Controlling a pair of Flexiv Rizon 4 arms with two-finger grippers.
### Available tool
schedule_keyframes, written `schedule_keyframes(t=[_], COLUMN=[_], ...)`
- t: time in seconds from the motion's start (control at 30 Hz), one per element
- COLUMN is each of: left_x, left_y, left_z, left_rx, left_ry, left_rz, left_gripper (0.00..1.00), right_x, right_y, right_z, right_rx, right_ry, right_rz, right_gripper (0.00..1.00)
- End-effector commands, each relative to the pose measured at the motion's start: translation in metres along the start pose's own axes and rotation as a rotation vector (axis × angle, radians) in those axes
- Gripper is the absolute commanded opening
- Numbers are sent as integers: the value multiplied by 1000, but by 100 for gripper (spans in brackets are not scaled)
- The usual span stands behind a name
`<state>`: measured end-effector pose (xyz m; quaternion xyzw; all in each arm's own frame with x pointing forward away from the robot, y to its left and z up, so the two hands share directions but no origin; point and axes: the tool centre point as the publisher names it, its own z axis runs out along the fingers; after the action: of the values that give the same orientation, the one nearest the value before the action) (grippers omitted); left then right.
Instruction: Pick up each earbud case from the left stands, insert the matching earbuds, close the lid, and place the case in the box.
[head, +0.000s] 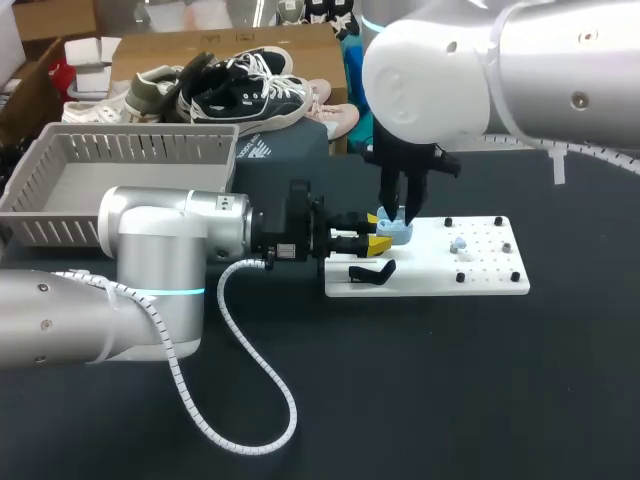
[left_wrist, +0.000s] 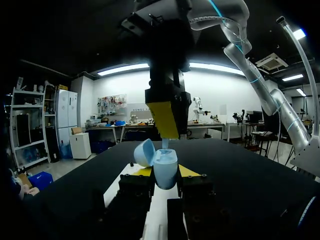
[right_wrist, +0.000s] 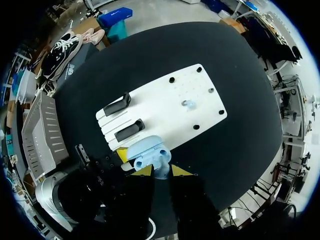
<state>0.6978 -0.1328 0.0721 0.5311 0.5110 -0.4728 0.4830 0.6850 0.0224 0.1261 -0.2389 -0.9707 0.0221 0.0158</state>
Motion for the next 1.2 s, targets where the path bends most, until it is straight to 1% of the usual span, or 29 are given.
schedule_keyframes(t=[0.03, 1.2], left_x=[0, 0], left_y=[-1, -1], left_z=[0, 0], left_rx=[-5, -5], left_ry=[-1, -1], left_rz=[1, 1], left_gripper=[0, 0], right_x=[-3, -7], right_y=[3, 1], right_z=[1, 11], right_rx=[10, 39], right_ry=[6, 20], right_rz=[3, 5], right_gripper=[0, 0])
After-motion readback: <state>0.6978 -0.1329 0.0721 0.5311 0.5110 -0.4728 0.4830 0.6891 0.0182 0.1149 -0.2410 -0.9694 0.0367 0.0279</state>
